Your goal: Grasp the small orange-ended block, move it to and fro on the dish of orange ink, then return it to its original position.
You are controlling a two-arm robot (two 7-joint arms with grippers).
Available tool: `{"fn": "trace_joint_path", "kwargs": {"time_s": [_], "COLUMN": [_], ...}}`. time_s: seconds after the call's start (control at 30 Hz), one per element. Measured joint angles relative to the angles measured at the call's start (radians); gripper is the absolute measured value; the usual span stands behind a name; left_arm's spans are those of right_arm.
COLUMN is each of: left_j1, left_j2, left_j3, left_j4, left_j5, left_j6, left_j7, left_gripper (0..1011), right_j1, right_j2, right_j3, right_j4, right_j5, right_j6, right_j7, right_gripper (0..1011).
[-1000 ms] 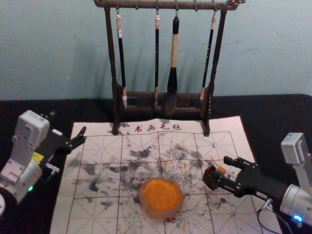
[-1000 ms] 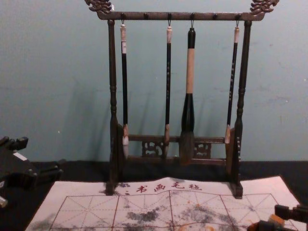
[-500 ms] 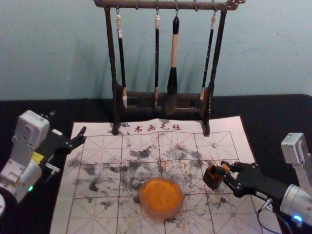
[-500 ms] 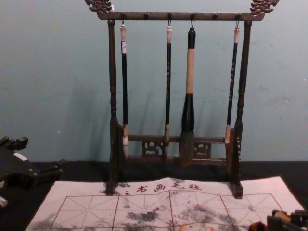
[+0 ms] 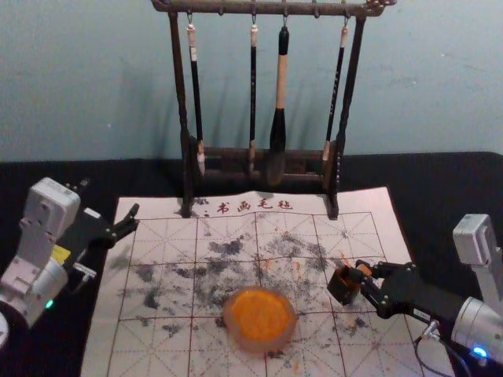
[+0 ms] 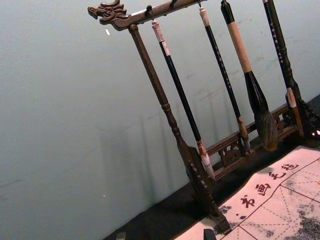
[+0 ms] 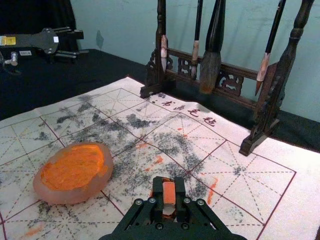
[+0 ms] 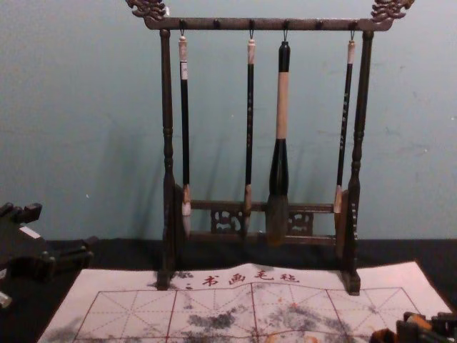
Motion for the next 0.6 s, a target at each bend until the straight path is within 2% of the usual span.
{"fn": "trace_joint_path", "kwargs": {"time_s": [0.1,0.3,0.6], "left_j1": [0.000,0.000,0.000], "left_j2": [0.000,0.000,0.000], "left_j3": [0.000,0.000,0.000], "left_j4": [0.000,0.000,0.000], "left_j5": [0.000,0.000,0.000], "left_j6": [0.000,0.000,0.000], "left_j7": [0.000,0.000,0.000], "left_gripper": [1001,1001,1001], "right_j1": [0.000,0.008,0.008], "right_j2": [0.002,0.001,0.011], "right_j3": [-0.002,-0.001,0.000], "right_j4": [-0.004,-0.010,-0.034], "right_j5": [-0.002,0.029,0.052], "right_j6": [0.004,0.052,0.068], "right_j7": [-0.003,-0.006,-0.013], "right_gripper": [93,93,93]}}
